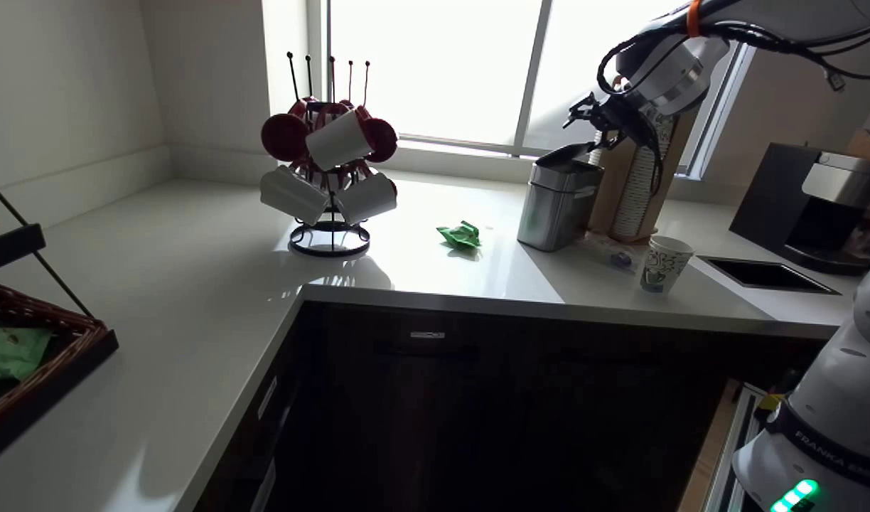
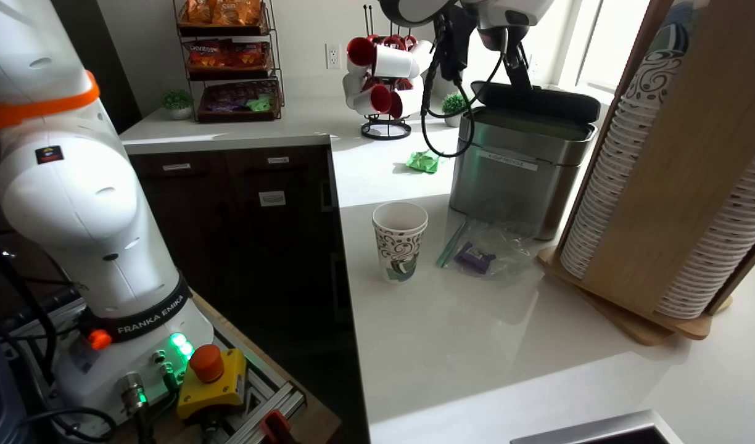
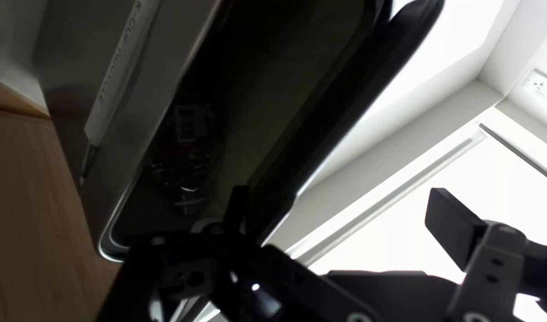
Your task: Open the silver bin then pour the packet out of the stacked coffee cups.
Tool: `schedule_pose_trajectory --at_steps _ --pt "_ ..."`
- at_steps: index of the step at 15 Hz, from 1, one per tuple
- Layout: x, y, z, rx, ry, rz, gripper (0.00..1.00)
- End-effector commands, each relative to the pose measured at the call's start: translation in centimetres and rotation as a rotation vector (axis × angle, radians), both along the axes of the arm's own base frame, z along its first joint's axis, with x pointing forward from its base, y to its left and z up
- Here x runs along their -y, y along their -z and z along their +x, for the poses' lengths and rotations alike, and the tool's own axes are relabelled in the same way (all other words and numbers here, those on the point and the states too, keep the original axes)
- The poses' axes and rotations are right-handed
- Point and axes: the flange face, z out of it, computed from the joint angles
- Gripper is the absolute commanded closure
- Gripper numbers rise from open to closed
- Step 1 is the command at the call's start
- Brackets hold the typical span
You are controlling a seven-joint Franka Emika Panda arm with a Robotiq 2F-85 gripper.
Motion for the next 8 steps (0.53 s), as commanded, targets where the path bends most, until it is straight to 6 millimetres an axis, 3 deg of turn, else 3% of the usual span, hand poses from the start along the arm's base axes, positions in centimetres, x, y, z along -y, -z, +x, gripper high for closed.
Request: schedule_pose_trajectory --at_steps 1,8 --pt "-0.8 0.4 1.3 0.022 -0.008 -0.027 0.00" --pt "-1.2 -0.2 3.1 0.082 0.029 -0.040 0.00"
